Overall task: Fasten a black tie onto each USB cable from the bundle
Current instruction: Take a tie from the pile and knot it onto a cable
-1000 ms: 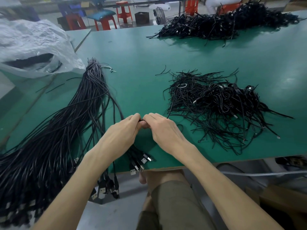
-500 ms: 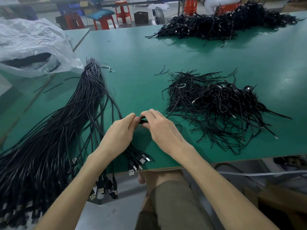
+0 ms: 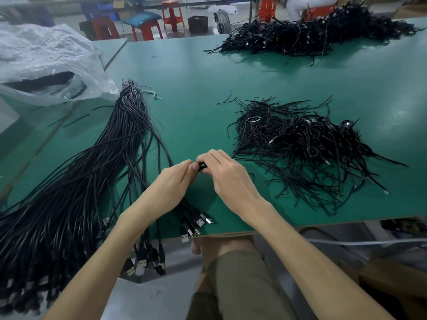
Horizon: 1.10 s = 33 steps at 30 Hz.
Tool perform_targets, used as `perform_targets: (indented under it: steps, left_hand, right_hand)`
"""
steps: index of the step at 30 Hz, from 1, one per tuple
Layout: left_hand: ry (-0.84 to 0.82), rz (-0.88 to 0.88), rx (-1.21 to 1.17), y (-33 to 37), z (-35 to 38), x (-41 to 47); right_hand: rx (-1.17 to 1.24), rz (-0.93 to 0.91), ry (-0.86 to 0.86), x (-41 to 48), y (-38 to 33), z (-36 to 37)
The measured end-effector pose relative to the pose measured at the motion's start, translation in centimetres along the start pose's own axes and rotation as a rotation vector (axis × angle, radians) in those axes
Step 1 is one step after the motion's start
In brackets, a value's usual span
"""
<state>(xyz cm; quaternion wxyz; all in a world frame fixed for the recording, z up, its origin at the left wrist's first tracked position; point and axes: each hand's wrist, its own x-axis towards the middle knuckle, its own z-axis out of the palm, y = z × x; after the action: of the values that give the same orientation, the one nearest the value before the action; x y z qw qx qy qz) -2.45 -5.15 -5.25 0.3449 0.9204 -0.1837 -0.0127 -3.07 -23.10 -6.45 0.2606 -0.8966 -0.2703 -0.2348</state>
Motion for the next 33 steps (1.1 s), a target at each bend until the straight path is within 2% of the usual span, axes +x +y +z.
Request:
perform_targets:
  steps: [6, 11, 14, 17, 19, 25, 33]
  left_hand:
    - [0.152, -0.061, -0.039, -0.2, 0.6, 0.4]
    - [0.328, -0.151, -0.158, 0.0, 0.6, 1.7]
    - [0.366, -0.166, -0.227, 0.2, 0.8, 2.4]
    - [0.357, -0.172, -0.32, 0.3, 1.4, 2.9]
    - [0.342, -0.163, -0.314, 0.4, 1.9, 2.9]
    - [0.322, -0.134, -0.288, 0.3, 2.2, 2.6]
    - [0.32, -0.123, -0.306, 0.2, 2.3, 2.4]
  right_hand:
    - [-0.094, -0.018, 0.121, 0.2, 0.2, 0.2]
    - [-0.093, 0.103, 0.22, 0.3, 0.2, 0.2]
    - [-0.165, 0.278, 0.224, 0.4, 0.6, 0.2]
    - [-0.268, 0.554, 0.098, 0.3, 1.1, 0.5]
    - [-0.297, 0.631, 0.003, 0.2, 1.3, 0.7]
    - [-0.281, 0.585, -0.01, 0.2, 1.3, 0.6]
    - [-0.066, 0.588, 0.085, 0.3, 1.8, 0.2]
